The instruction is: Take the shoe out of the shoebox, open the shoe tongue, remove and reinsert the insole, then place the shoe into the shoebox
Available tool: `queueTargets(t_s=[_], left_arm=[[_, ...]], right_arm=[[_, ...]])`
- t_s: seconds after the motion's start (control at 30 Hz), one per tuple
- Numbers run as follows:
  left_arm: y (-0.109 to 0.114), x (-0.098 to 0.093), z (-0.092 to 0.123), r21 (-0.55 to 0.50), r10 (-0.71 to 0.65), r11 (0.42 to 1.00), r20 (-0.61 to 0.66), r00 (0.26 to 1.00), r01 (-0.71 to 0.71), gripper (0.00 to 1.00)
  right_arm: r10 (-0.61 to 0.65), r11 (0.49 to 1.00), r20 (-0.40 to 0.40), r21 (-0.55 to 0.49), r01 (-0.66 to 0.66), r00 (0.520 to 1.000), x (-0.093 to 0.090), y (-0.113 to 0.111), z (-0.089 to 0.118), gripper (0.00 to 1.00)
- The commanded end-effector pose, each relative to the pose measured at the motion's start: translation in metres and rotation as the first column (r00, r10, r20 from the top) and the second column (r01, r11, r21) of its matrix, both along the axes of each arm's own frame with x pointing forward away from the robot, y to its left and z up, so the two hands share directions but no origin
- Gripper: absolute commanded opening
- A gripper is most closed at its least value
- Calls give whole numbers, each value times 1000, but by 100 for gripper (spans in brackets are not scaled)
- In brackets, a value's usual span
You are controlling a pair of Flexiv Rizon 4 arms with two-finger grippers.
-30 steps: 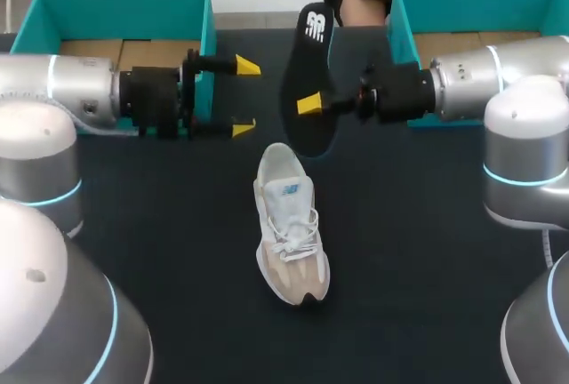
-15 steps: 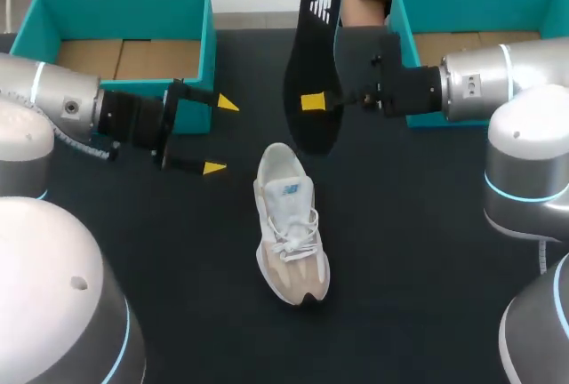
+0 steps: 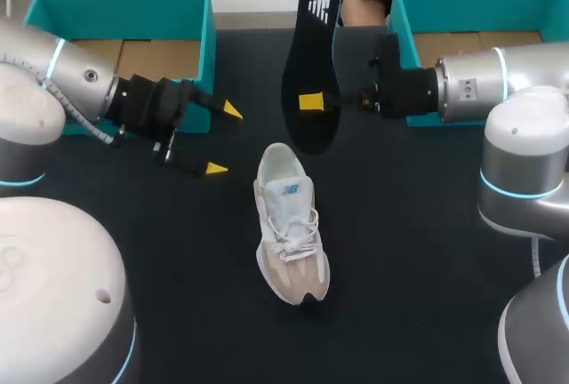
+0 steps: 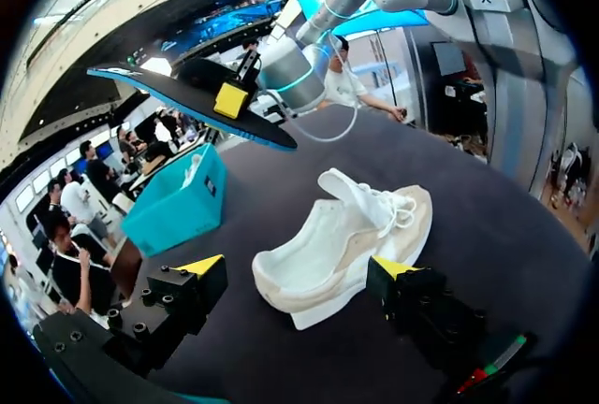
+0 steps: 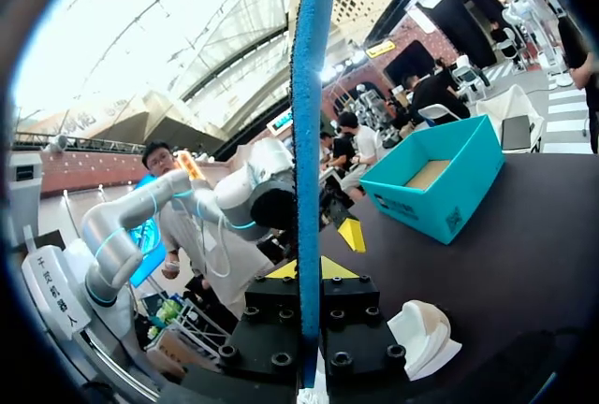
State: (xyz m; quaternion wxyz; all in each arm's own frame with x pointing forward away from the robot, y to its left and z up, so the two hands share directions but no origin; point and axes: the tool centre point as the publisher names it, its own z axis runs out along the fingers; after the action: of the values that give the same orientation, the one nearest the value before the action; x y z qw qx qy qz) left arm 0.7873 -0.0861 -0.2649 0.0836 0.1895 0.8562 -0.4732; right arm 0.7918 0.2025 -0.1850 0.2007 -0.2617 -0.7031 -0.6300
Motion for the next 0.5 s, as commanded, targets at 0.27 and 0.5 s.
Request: queueTargets(t_s=[0.27,0.5], left_arm=[[-7,1,-6,31,-16,999,-23,1000,17,100],[-2,-4,-38,53,57,997,-81,995,-53,100]], right_arm=[[7,1000,9,-15,-7,1000,4,3,-4,0],[49,997,128,-64,-41,991,18,14,-17,0]])
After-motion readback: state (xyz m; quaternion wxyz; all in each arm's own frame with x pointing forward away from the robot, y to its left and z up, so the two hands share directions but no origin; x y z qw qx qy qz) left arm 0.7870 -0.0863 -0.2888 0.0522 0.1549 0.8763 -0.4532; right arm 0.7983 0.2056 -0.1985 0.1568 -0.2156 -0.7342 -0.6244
